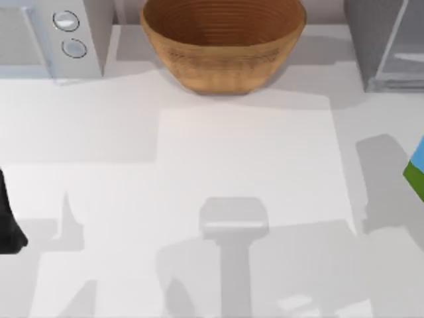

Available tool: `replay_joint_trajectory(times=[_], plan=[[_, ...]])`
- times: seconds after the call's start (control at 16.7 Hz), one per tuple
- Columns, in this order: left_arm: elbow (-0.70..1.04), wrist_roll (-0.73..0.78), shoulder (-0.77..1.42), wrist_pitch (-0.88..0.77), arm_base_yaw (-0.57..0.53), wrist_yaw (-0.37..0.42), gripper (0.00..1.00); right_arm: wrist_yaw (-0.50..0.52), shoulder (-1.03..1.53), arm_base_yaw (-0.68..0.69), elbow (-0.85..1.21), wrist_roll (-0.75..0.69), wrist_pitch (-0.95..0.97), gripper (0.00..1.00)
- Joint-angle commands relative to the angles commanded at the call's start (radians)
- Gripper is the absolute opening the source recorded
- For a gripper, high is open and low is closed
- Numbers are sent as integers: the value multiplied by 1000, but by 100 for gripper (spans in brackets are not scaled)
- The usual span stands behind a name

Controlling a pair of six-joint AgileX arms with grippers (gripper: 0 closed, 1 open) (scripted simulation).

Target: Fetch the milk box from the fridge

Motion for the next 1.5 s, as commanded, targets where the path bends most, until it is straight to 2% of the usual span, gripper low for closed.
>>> replay_joint_trajectory(times=[0.42, 0.72, 1.2, 1.5], plan=[[0, 0, 0, 0, 0, 0, 100, -228, 582, 33, 63, 15, 502, 0], [0, 0, 0, 0, 0, 0, 100, -334, 848, 49, 101, 15, 746, 0], [0, 0, 0, 0, 0, 0, 100, -353, 901, 48, 107, 16, 797, 0], [0, 0, 0, 0, 0, 0, 100, -302, 1046, 100, 171, 11, 870, 0]])
